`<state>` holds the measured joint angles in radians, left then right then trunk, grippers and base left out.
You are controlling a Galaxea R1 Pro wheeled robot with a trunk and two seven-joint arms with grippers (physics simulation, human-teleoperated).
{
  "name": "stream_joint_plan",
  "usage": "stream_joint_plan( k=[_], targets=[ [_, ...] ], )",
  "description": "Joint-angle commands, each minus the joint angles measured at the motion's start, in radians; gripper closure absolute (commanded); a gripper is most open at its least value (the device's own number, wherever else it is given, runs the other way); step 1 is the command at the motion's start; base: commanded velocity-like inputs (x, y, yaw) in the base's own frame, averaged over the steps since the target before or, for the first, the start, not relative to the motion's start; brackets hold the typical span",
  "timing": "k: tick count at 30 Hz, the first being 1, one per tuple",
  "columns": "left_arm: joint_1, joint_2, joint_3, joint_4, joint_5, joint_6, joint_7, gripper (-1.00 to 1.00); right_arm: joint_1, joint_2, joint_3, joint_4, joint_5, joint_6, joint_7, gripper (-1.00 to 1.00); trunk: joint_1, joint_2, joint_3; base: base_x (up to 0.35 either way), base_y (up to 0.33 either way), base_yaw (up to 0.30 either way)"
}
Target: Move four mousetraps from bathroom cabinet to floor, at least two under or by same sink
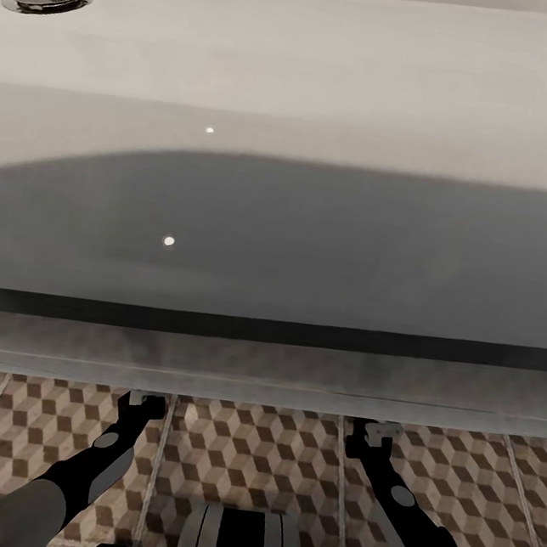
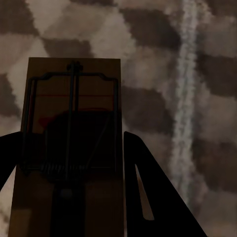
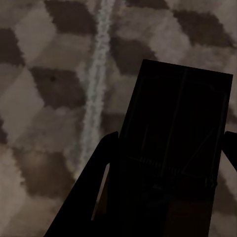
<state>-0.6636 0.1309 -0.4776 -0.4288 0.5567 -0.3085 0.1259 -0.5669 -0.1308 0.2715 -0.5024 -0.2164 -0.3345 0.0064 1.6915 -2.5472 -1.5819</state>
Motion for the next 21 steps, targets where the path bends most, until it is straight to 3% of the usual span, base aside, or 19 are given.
stream_joint_plan(
  k=[1,21],
  targets=[
    [-0.001,0.001,-0.009,-0.001,0.002,-0.003,0.011,1.00,-0.001,-0.001,0.006,0.001,-0.012,-0.004,0.004,1.00,0.000,0.000,-0.001,0.000,0.000,0.000],
    [-0.001,0.001,-0.013,-0.001,0.000,-0.004,0.009,1.00,-0.001,-0.001,0.006,0.001,-0.012,-0.004,0.004,1.00,0.000,0.000,-0.001,0.000,0.000,0.000]
  ],
)
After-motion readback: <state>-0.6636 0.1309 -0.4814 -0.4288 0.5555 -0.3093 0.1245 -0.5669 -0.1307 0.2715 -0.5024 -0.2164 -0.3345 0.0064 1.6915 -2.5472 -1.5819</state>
